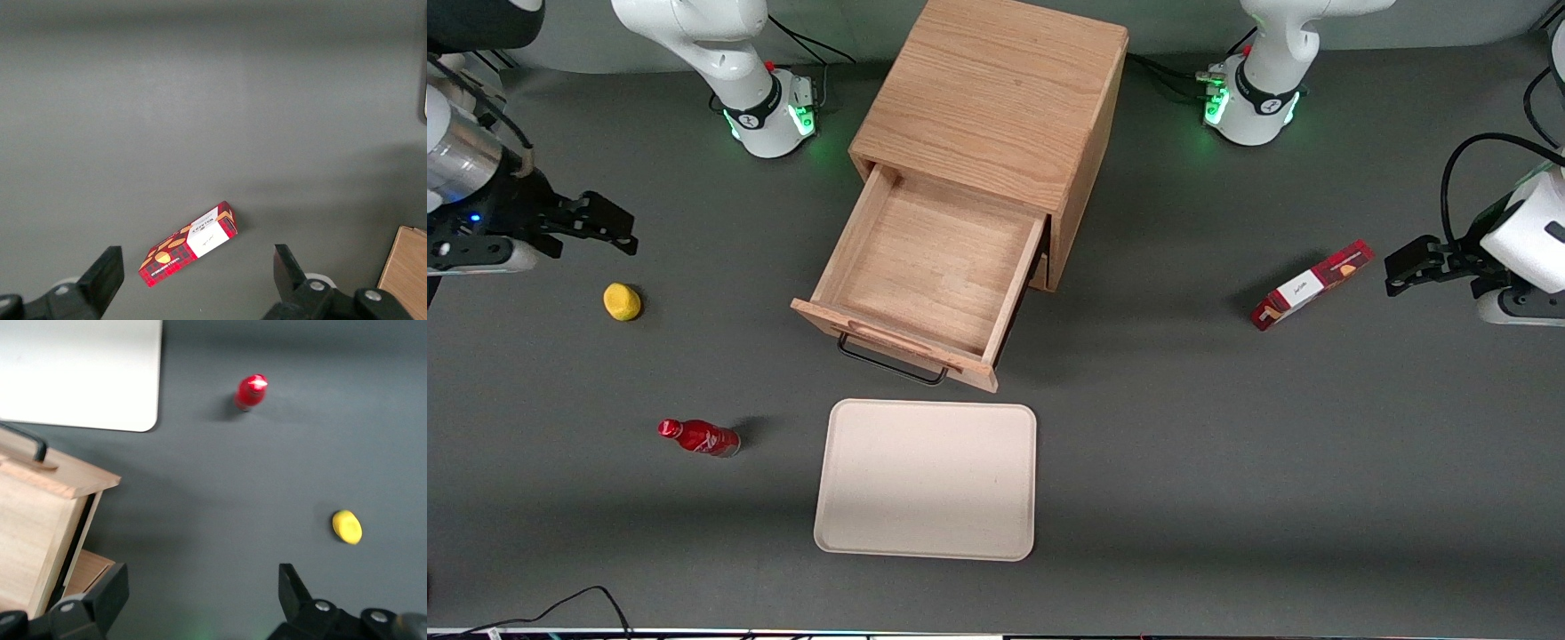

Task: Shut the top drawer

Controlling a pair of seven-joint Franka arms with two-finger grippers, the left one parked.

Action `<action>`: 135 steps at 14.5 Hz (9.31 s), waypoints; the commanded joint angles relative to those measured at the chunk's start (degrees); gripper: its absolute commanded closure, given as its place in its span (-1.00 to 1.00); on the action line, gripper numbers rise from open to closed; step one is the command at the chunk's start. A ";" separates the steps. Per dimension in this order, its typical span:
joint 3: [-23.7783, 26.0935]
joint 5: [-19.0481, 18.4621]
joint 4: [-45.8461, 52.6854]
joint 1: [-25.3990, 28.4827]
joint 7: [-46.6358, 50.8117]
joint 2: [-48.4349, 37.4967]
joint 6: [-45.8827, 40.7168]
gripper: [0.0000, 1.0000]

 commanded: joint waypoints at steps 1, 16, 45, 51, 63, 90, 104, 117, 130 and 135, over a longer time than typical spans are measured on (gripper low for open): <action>1.97 0.77 5.61 0.04 -7.34 3.04 -1.30 -1.00; 11.65 -6.96 40.68 9.87 -35.24 32.92 -6.93 -1.00; 11.30 6.49 46.15 11.90 -30.32 52.19 -1.30 -1.00; 11.30 6.40 46.15 12.17 -29.61 54.12 -1.30 -1.00; 11.47 8.25 43.25 11.38 -28.12 53.95 -1.48 -1.00; 13.14 14.49 11.97 9.09 -28.30 36.82 10.03 -1.00; 16.13 18.88 -0.60 7.78 -27.95 28.64 14.43 -1.00; 19.64 21.08 -7.72 7.78 -22.50 23.98 18.74 -1.00; 23.16 23.45 -13.61 7.78 -20.13 20.55 23.22 -1.00; 24.47 23.98 -15.81 7.78 -19.16 18.79 24.97 -1.00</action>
